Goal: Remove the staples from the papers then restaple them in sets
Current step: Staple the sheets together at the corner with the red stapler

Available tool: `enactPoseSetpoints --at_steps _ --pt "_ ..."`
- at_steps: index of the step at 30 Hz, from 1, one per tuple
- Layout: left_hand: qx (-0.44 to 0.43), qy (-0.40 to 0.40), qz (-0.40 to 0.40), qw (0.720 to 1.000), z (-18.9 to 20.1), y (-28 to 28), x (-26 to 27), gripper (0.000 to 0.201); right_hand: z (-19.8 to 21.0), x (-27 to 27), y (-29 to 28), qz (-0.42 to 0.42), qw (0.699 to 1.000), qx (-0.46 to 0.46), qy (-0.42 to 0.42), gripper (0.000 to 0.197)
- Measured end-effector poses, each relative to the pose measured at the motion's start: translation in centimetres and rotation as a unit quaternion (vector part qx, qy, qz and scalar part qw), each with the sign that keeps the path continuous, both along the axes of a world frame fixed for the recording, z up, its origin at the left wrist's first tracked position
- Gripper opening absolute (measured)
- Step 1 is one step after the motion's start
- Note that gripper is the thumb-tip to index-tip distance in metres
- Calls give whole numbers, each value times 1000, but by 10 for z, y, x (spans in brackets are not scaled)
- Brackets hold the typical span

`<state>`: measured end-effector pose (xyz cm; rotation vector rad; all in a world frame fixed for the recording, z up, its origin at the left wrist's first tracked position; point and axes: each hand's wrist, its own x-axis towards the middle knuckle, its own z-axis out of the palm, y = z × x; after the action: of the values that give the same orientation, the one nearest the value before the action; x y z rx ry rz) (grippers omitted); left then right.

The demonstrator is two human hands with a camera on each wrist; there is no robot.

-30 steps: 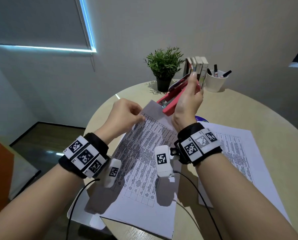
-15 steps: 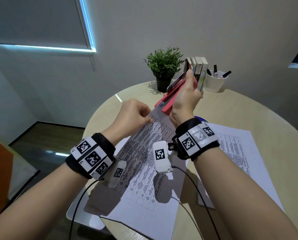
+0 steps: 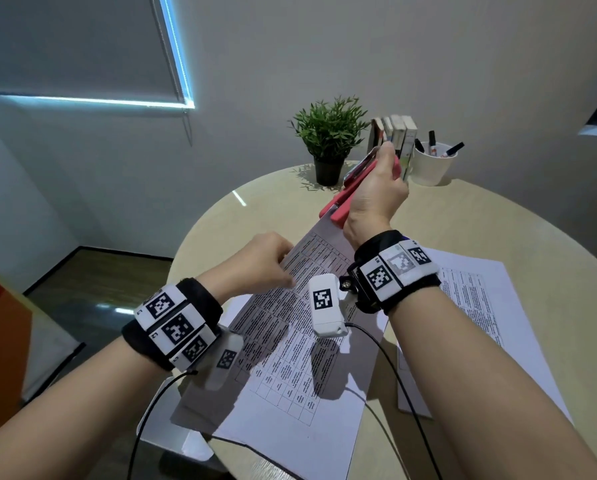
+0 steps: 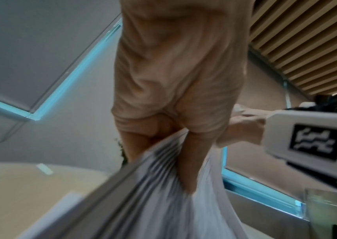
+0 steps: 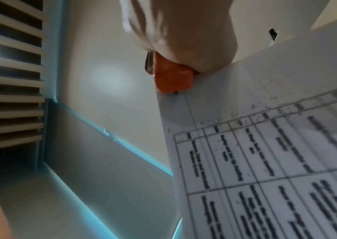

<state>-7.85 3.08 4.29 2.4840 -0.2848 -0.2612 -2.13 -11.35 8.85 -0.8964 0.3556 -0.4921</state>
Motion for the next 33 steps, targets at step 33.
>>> enactPoseSetpoints --at_steps 33 --pt "-139 147 87 975 -94 -212 63 28 -49 -36 -245 -170 971 87 147 27"
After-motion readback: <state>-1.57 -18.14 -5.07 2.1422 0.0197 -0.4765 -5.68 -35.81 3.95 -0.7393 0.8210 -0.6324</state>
